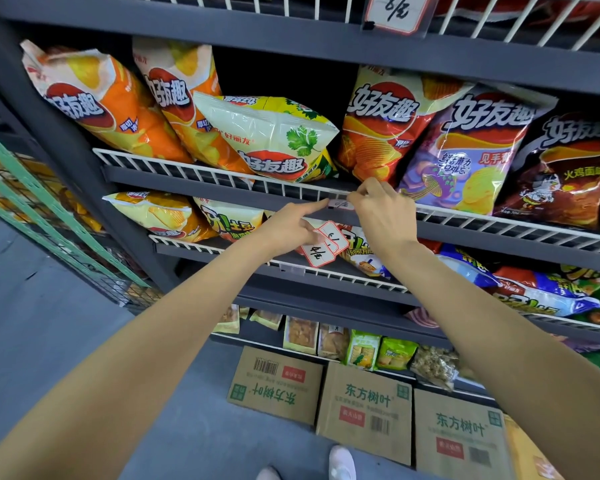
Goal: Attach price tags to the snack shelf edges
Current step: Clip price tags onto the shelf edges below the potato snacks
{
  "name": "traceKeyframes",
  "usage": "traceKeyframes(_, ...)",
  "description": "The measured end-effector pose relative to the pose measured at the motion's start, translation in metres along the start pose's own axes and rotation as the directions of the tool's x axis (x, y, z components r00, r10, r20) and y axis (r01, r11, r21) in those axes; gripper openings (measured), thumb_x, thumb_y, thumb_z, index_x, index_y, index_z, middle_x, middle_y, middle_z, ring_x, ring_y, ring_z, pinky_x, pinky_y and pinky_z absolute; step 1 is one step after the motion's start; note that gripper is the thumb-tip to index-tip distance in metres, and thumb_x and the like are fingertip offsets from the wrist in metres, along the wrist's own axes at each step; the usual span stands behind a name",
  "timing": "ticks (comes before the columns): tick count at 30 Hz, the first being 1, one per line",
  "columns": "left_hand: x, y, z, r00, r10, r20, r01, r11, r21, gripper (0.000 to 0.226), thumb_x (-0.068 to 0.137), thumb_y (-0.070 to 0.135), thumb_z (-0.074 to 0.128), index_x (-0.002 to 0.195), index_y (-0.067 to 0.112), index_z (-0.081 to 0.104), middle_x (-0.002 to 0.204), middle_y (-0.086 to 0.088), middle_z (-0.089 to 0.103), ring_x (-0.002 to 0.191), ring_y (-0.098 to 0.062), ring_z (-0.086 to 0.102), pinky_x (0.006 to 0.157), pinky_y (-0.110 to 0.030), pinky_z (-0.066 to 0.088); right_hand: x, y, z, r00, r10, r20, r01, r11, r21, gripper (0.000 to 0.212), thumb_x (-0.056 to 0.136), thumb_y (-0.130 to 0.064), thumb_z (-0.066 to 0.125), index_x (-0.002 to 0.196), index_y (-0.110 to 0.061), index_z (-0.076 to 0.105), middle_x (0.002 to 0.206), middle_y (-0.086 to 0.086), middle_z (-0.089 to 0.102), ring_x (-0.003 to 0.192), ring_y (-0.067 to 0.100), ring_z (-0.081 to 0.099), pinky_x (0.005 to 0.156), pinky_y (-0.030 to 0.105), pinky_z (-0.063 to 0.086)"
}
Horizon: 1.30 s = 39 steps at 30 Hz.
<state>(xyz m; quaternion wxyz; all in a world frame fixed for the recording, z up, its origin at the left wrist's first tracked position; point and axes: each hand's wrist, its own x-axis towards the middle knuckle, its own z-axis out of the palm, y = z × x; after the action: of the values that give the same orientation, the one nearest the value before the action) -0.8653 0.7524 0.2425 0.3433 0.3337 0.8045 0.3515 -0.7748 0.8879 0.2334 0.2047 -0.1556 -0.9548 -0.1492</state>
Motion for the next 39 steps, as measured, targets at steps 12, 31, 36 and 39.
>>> traceKeyframes(12, 0.006, 0.002, -0.006, 1.0, -0.02, 0.023, 0.024, 0.984, -0.178, 0.062, 0.084, 0.003, 0.062, 0.135, 0.03, 0.042, 0.098, -0.024, 0.067, 0.093, -0.032, 0.064, 0.087, -0.045, 0.049, -0.001, -0.002, -0.002, 0.992, 0.129, -0.001, -0.128, 0.99, 0.065, 0.033, 0.042, 0.015, 0.077, 0.067, -0.002, 0.064, 0.069, 0.013, 0.061, 0.049, 0.028, 0.056, 0.043, 0.021, 0.029)
traceKeyframes(31, -0.027, 0.081, 0.035, 0.901, 0.278, -0.333, -0.314, 0.948, -0.058, 0.008, 0.086, 0.01, 0.064, 0.092, 0.014, 0.06, 0.091, -0.003, 0.067, 0.082, -0.013, 0.063, 0.073, -0.023, 0.05, -0.042, 0.047, -0.078, 0.864, 0.342, 0.371, -0.438, 0.145, 0.887, 0.007, 0.088, -0.007, 0.061, 0.084, -0.009, 0.066, 0.066, 0.0, 0.064, 0.046, 0.001, 0.06, 0.038, 0.012, 0.041)
traceKeyframes(36, -0.017, 0.14, 0.096, 0.87, 0.39, -0.301, -0.37, 0.921, 0.123, 0.013, 0.086, 0.012, 0.064, 0.099, 0.012, 0.062, 0.087, 0.002, 0.063, 0.078, -0.009, 0.059, 0.064, -0.012, 0.042, -0.089, 0.112, -0.093, 0.831, 0.454, 0.322, -0.422, 0.136, 0.896, 0.005, 0.086, -0.007, 0.064, 0.083, -0.003, 0.066, 0.063, 0.005, 0.063, 0.045, 0.002, 0.058, 0.04, 0.014, 0.043)
traceKeyframes(39, -0.012, 0.175, 0.146, 0.867, 0.422, -0.265, -0.398, 0.906, 0.142, 0.016, 0.087, 0.01, 0.063, 0.103, 0.008, 0.061, 0.087, 0.001, 0.06, 0.078, -0.009, 0.056, 0.06, -0.005, 0.041, -0.122, 0.164, -0.1, 0.814, 0.49, 0.313, -0.452, 0.194, 0.871, 0.007, 0.086, -0.008, 0.064, 0.079, -0.006, 0.064, 0.059, -0.001, 0.061, 0.043, 0.001, 0.058, 0.041, 0.015, 0.043)
